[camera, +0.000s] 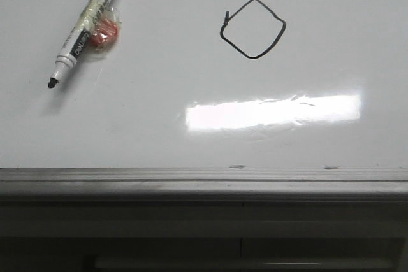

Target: Write number 0 on whiteboard

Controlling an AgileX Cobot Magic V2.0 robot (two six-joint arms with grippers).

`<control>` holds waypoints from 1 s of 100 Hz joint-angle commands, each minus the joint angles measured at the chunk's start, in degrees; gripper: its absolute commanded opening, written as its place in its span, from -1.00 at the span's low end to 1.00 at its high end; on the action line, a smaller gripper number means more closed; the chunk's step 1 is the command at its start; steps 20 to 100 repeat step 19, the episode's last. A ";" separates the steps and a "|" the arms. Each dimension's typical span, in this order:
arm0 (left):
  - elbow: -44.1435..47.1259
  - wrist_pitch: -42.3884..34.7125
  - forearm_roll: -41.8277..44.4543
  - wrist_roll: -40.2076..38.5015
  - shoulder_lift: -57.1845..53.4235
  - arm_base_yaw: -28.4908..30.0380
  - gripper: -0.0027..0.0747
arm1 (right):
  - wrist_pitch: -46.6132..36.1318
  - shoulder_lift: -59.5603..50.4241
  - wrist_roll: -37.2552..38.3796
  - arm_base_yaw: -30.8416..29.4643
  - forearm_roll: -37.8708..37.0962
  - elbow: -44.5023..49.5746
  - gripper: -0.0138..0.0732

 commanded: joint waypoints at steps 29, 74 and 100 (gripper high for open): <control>1.77 -1.73 -0.35 -0.53 -1.64 0.07 -0.98 | -2.27 -1.09 -0.38 -0.46 0.37 1.14 -0.84; 1.77 -1.73 -0.35 -0.53 -1.64 0.07 -0.98 | -2.27 -1.09 -0.38 -0.46 0.37 1.14 -0.84; 1.77 -1.73 -0.35 -0.53 -1.64 0.07 -0.98 | -2.27 -1.09 -0.38 -0.46 0.37 1.14 -0.84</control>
